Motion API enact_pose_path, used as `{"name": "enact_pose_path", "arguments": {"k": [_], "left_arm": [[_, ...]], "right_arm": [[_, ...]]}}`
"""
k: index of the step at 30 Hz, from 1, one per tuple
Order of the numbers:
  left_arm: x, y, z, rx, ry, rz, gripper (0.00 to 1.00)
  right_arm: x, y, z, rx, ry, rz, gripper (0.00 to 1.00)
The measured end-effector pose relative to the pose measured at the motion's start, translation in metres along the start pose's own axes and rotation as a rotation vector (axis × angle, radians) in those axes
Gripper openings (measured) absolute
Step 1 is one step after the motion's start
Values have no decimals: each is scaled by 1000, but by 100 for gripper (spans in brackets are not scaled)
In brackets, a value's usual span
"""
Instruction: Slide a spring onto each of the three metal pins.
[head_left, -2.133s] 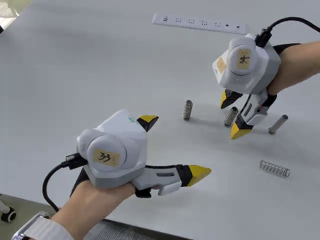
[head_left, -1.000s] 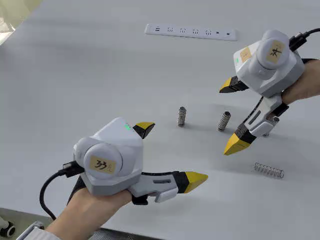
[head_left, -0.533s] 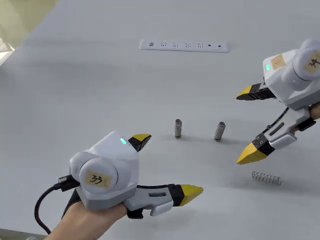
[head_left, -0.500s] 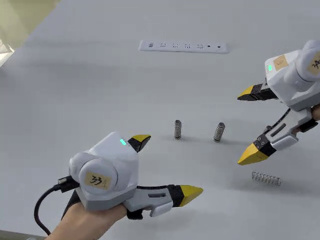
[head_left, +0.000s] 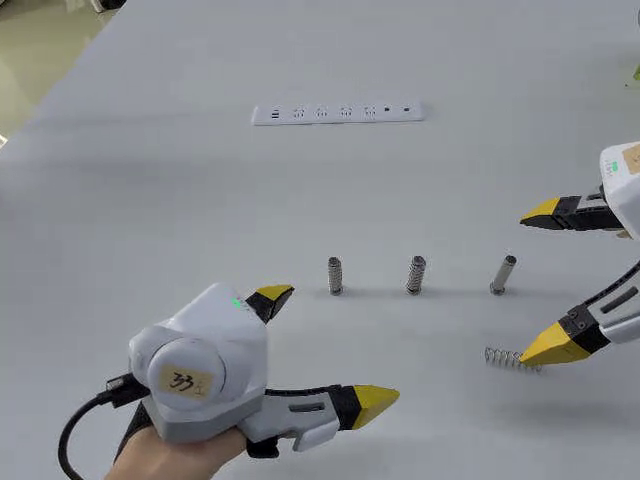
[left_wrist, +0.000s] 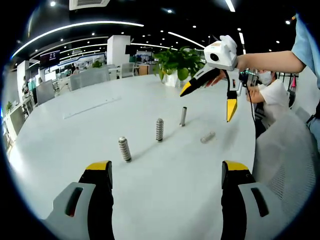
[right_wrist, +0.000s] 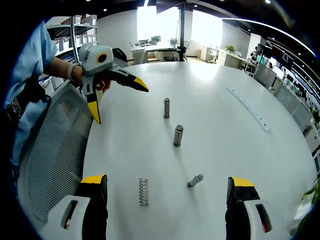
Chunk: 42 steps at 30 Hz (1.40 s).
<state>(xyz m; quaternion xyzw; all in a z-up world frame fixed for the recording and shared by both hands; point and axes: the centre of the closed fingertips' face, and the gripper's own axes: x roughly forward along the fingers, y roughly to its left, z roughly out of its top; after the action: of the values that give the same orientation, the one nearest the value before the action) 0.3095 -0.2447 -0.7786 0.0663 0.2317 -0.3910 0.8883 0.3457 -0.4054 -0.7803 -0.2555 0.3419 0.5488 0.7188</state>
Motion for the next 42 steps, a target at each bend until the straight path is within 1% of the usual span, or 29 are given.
{"name": "enact_pose_path", "arguments": {"k": [6,10,14,17,22,26,29,33,35,37,39,42], "left_arm": [[4,-7,2,18,8,-26,89],[7,-12,2,30,15,-46,89],[11,-16,4,42,22,-66,89],[15,-21,5,52,29,-85,89],[24,-29,6,71,42,-120,89],[30,-36,8,87,49,-148,88],[36,-43,10,106,55,-174,88],[45,-52,14,138,63,-216,88],[50,-54,17,171,60,-223,88],[55,-57,16,172,77,-246,87],[62,-60,17,204,83,-265,87],[72,-66,17,234,104,-308,85]], "right_arm": [[-13,6,-12,51,-33,-43,99],[-21,15,-24,83,-39,-60,99],[-29,20,-35,112,-50,-79,99],[-36,22,-45,136,-50,-101,99],[-45,26,-57,171,-57,-125,99],[-49,31,-63,189,-60,-135,99],[-50,31,-67,204,-67,-143,99],[-52,37,-71,226,-75,-151,99],[-53,40,-73,233,-76,-157,99],[-55,41,-74,239,-79,-165,99],[-56,43,-76,251,-87,-171,99],[-58,46,-80,262,-89,-180,99]]}}
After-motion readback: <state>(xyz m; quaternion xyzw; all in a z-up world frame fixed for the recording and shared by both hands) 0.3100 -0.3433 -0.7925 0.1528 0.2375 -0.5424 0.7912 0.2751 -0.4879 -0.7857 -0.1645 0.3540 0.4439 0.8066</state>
